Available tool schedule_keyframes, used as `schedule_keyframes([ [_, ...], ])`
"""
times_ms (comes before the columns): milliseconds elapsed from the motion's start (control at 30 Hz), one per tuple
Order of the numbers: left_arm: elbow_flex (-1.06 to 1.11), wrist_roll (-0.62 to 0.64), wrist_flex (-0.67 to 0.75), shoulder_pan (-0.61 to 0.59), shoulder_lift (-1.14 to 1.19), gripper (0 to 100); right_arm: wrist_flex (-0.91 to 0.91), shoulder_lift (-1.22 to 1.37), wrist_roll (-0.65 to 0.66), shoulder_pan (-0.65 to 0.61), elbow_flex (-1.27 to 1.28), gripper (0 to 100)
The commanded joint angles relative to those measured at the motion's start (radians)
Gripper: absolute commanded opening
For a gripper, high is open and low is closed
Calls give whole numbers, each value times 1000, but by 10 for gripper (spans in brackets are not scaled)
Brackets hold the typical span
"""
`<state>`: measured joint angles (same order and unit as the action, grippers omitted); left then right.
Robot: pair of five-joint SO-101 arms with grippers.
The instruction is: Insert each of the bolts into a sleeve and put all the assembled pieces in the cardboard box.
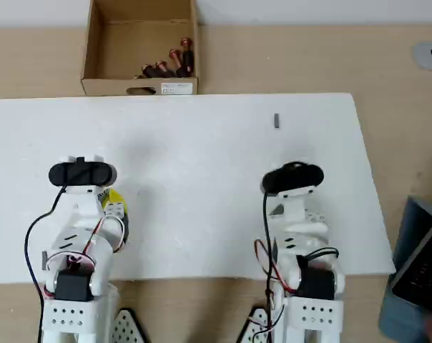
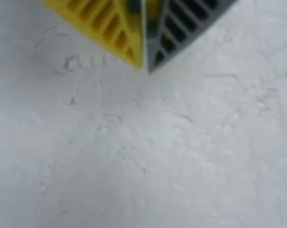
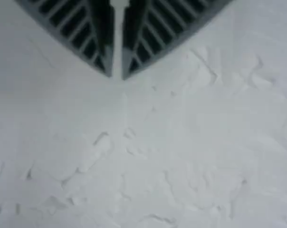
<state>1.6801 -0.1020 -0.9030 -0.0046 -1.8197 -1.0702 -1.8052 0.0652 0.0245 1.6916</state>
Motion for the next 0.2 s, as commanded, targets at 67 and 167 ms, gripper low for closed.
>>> schedule_keyframes([
  [67, 12, -9, -2, -6, -4, 4, 6, -116, -8, 7, -2, 10],
  [167, 12, -9, -2, -6, -4, 4, 6, -116, -8, 7, -2, 10],
])
